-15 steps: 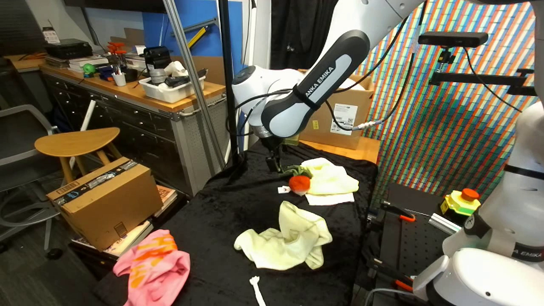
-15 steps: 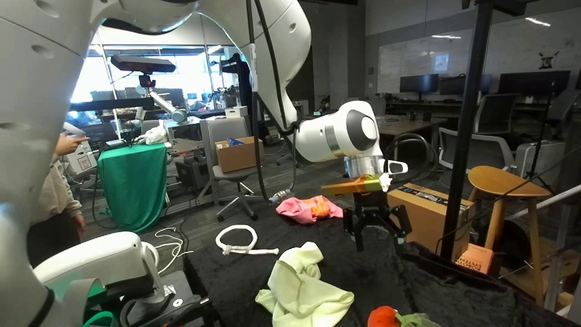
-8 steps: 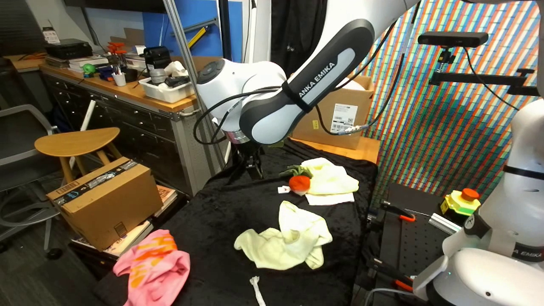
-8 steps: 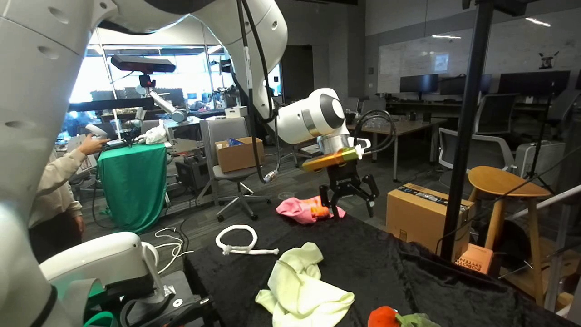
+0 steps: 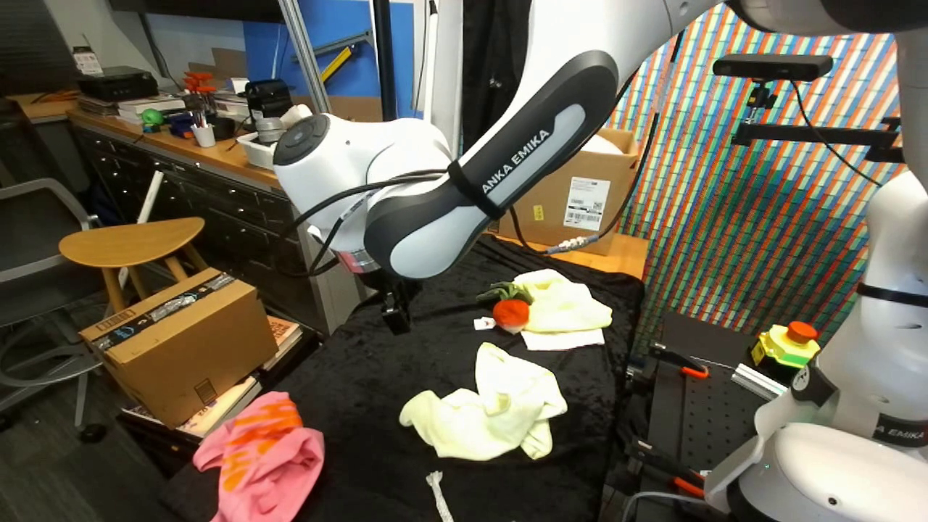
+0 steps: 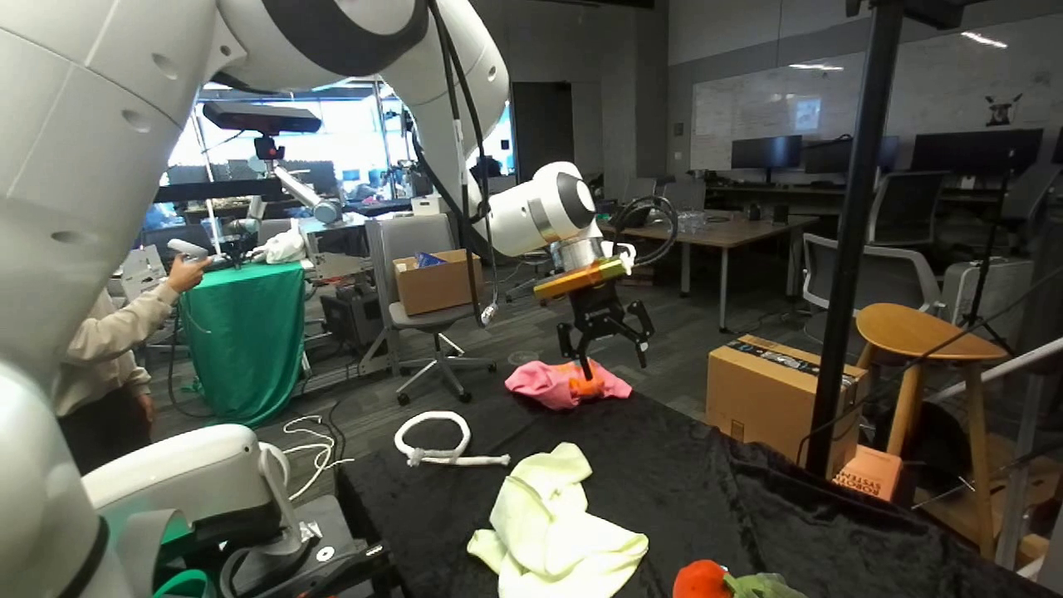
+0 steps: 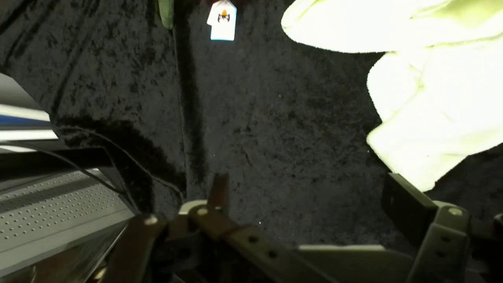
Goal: Pile up all the objects on the table
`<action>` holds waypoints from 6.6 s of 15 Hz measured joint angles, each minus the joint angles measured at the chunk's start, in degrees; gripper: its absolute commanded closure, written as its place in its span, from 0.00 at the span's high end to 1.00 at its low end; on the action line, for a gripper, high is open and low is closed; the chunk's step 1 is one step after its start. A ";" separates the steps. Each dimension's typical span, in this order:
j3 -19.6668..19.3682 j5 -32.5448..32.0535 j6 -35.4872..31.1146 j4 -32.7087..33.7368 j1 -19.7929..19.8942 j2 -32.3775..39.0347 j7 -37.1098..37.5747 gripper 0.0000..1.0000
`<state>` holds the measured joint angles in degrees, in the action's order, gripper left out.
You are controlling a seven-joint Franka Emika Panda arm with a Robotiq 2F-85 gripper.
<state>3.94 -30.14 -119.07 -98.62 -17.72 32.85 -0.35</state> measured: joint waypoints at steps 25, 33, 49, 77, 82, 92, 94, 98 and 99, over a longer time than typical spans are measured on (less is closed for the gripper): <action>3.04 10.30 -13.13 17.04 -6.19 15.86 1.38 1.00; 2.55 11.48 -21.59 16.36 -7.79 20.50 9.94 1.00; 0.27 11.82 -21.98 18.48 -9.10 23.62 12.36 0.27; -7.36 1.48 -17.39 -1.02 -8.45 -1.83 11.44 0.04; -7.92 1.27 -17.25 -7.18 -2.36 -8.89 12.31 0.04; -9.98 1.61 -17.42 -14.64 10.44 -13.10 13.10 0.04; -10.69 1.92 -17.73 -16.49 12.41 -13.81 13.22 0.05; -12.50 3.38 -20.48 -21.44 16.95 -15.81 13.25 0.04; -13.09 3.88 -21.20 -22.73 18.04 -16.39 13.25 0.04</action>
<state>-9.15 -26.26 -140.27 -121.36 0.32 16.46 12.90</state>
